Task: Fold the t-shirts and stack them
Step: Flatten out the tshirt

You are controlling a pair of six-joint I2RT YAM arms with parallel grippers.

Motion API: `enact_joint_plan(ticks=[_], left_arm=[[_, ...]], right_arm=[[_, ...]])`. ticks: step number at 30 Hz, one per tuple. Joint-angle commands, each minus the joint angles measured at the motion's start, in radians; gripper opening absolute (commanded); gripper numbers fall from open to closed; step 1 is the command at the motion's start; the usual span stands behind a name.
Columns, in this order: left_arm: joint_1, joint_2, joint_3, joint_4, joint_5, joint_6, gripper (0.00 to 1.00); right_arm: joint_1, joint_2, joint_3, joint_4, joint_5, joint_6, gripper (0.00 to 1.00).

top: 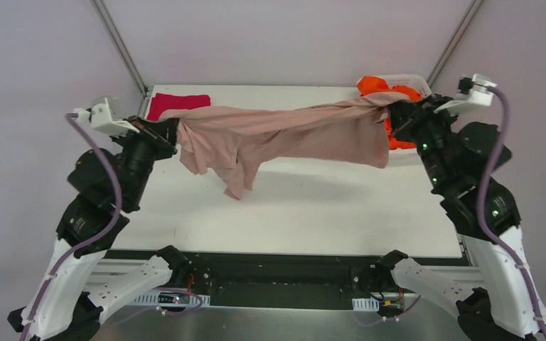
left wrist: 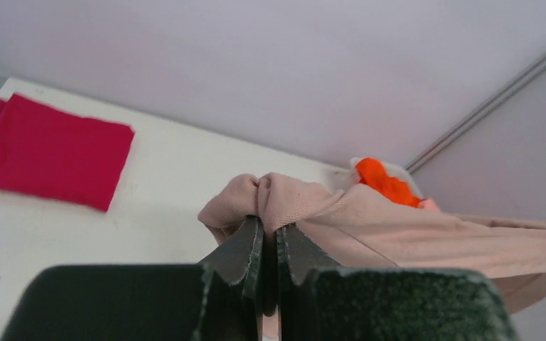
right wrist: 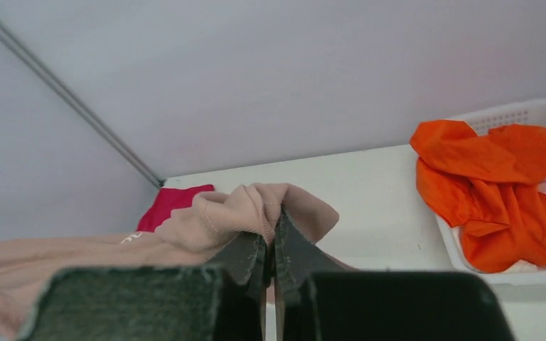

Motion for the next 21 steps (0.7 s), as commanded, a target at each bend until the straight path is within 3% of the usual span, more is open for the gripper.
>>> enact_joint_plan(ticks=[1,5,9,21], left_arm=[[0.008,0.006,0.169,0.014,0.153,0.097,0.0],[0.008,0.05,0.295,-0.005,0.242,0.132,0.0],[0.008,0.102,0.387,-0.032,0.241,0.169,0.0],[0.009,0.303,0.467,-0.014,-0.068,0.272,0.0]], right_arm=[[-0.003,-0.001,0.177,-0.095,-0.148,-0.021,0.0],[-0.004,0.021,0.294,-0.146,-0.263,-0.007,0.0],[-0.005,0.037,0.343,-0.151,-0.213,-0.021,0.0],[-0.006,0.186,0.313,-0.029,0.09,-0.196,0.0]])
